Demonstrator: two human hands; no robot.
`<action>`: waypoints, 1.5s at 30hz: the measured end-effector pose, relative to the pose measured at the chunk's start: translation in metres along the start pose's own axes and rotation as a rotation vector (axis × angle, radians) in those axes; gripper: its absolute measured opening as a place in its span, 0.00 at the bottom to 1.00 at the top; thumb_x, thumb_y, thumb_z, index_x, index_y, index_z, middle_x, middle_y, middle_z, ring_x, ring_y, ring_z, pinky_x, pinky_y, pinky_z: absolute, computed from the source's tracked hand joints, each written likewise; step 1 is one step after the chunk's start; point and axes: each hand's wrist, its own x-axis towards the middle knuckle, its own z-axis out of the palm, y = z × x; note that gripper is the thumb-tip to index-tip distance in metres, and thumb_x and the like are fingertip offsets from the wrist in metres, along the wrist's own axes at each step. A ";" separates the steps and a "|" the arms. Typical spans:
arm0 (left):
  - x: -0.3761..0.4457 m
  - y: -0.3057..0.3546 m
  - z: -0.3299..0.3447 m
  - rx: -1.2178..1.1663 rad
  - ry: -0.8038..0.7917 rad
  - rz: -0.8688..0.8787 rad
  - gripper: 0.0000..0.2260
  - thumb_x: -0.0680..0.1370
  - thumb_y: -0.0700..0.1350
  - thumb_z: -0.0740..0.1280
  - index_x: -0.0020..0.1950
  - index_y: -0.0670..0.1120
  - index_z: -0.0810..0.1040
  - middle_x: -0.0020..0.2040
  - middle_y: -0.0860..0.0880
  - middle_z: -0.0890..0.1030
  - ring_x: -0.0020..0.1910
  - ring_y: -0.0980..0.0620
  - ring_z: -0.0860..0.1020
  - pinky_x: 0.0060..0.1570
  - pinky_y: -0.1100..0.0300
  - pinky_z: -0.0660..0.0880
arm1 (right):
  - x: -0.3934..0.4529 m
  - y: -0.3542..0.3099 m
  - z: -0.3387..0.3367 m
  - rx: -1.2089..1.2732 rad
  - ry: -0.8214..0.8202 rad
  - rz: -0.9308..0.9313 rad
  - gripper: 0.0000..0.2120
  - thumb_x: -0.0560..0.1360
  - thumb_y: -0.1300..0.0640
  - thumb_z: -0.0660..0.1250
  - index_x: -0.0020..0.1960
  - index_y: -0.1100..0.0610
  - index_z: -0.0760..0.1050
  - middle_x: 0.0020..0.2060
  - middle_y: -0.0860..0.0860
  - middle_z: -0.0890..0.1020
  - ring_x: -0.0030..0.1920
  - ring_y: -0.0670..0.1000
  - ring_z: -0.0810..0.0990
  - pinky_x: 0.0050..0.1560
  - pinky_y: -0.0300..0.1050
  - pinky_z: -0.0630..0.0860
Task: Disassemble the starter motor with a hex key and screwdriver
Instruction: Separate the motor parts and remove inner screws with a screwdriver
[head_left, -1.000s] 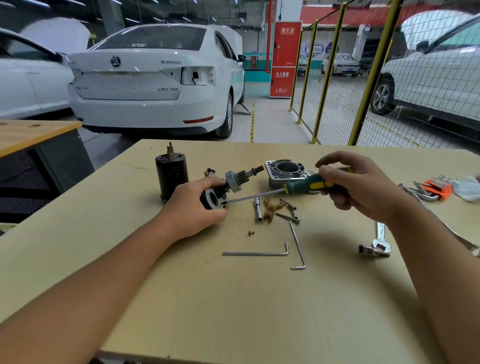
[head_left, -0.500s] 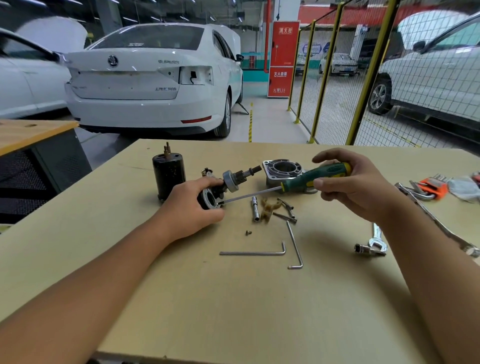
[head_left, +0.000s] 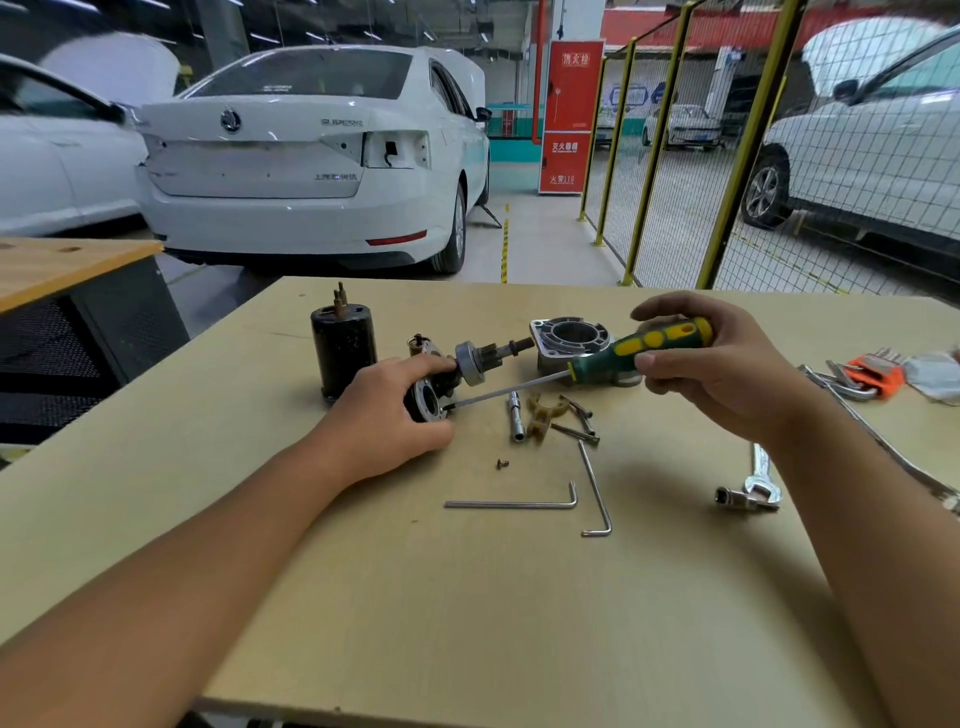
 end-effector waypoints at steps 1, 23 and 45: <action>0.000 0.000 0.000 0.019 -0.001 0.005 0.33 0.65 0.57 0.73 0.70 0.64 0.75 0.59 0.54 0.80 0.56 0.57 0.79 0.60 0.60 0.77 | 0.000 -0.001 0.002 -0.005 0.011 0.013 0.17 0.68 0.59 0.77 0.56 0.57 0.81 0.45 0.58 0.79 0.37 0.57 0.78 0.36 0.48 0.78; -0.002 0.004 -0.003 0.039 0.008 0.024 0.32 0.68 0.54 0.74 0.72 0.62 0.75 0.58 0.51 0.79 0.57 0.53 0.78 0.62 0.52 0.77 | -0.003 0.002 -0.001 -0.046 -0.003 0.056 0.22 0.66 0.62 0.78 0.59 0.55 0.82 0.46 0.58 0.79 0.38 0.54 0.79 0.37 0.46 0.78; 0.001 -0.001 -0.002 -0.058 0.046 0.001 0.30 0.70 0.48 0.77 0.72 0.60 0.75 0.59 0.56 0.80 0.55 0.61 0.79 0.57 0.62 0.77 | -0.003 0.007 0.004 -0.031 0.026 0.088 0.22 0.65 0.62 0.77 0.59 0.54 0.81 0.45 0.60 0.78 0.37 0.55 0.77 0.38 0.47 0.78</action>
